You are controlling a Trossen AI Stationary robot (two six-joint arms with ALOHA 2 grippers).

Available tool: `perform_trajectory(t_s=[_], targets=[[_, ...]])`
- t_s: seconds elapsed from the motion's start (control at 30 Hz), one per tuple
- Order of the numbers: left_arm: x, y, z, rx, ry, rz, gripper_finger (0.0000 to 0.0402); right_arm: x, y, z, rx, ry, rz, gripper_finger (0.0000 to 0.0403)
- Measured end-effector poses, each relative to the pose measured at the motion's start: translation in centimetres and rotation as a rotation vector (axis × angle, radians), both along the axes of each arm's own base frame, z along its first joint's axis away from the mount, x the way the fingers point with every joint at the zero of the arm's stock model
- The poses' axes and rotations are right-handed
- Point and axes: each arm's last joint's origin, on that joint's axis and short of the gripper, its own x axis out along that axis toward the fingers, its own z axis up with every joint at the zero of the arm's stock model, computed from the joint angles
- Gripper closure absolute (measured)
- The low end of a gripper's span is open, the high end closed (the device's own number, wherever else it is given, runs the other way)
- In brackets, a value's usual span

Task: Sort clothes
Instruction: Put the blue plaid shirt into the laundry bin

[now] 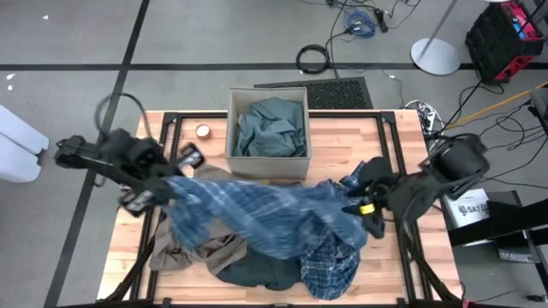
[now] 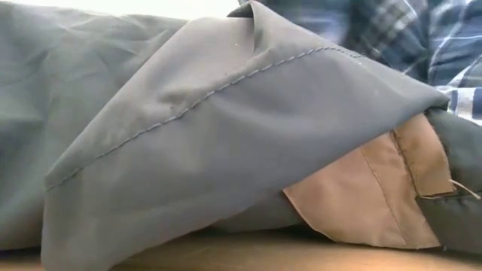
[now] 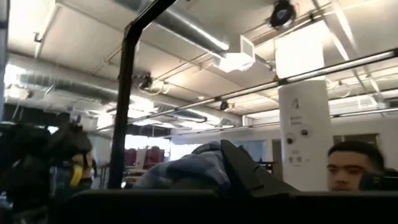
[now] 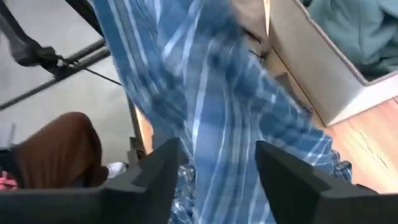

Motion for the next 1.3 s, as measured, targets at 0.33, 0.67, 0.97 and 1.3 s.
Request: perform_trajectory(t_s=[0.33, 0.67, 0.97, 1.3], targets=[[-4.1, 1.2, 0.8, 0.007, -0.015, 0.073, 0.0397, 4.2, 4.5, -8.6, -0.088, 0.098, 0.002, 0.0153], [-3.5, 2.4, 0.4, -0.014, 0.034, 0.343, 0.0397, 11.9, 10.3, -17.3, -0.063, -0.338, 0.282, 0.016], [-2.8, 3.3, -0.1, -0.02, 0.103, 0.435, 0.0397, 16.9, 10.2, -22.0, -0.433, -0.253, 0.249, 0.016], [-2.6, 3.6, -0.3, -0.03, 0.132, 0.454, 0.0397, 19.4, 11.0, -23.1, -0.465, -0.28, 0.09, 0.0161]])
